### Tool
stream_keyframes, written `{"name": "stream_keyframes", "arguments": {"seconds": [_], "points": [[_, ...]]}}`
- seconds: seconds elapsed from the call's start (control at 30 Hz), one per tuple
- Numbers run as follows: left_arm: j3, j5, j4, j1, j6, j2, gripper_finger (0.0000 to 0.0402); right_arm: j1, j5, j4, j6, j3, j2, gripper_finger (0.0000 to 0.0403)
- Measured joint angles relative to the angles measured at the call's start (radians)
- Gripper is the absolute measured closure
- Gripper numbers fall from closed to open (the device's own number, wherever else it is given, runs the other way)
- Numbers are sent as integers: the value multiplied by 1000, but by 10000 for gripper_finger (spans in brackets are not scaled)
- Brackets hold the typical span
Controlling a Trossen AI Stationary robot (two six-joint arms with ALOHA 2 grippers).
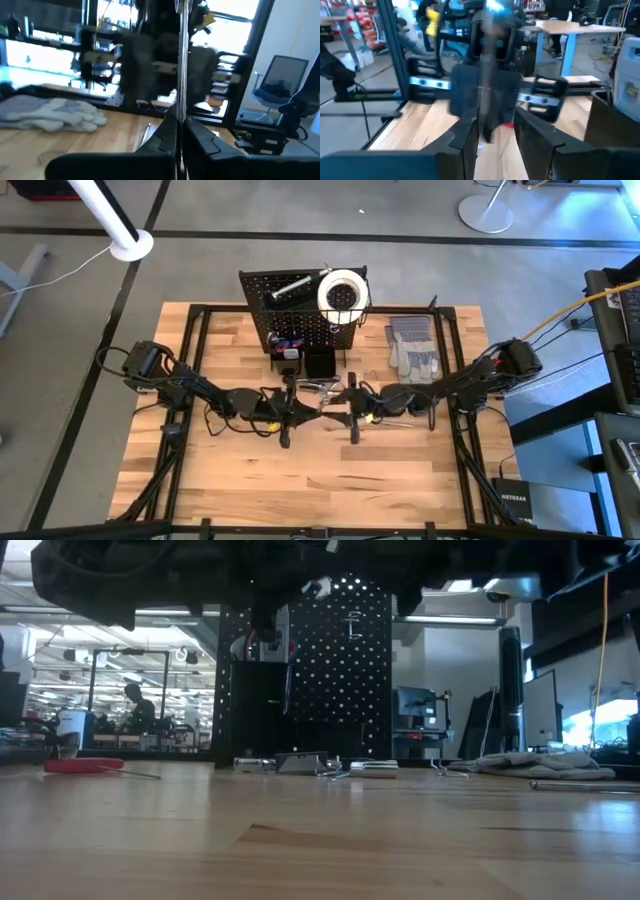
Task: Hang tools onto peg board
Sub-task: Put the wrench into the right bin on the pegboard
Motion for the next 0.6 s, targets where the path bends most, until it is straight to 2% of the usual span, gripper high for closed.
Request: {"name": "stream_keyframes", "arguments": {"seconds": [0.17, 0.37, 0.47, 0.6], "points": [[0, -3, 23, -8, 10, 0, 398, -17, -88, 145, -6, 0, 32, 276], [0, -6, 30, -8, 29, 0, 398, -17, -66, 214, -31, 0, 33, 279], [0, -6, 33, -8, 34, 0, 399, -18, -50, 217, -31, 0, 33, 299], [0, -8, 30, -8, 35, 0, 397, -23, -56, 219, -31, 0, 33, 345]]}}
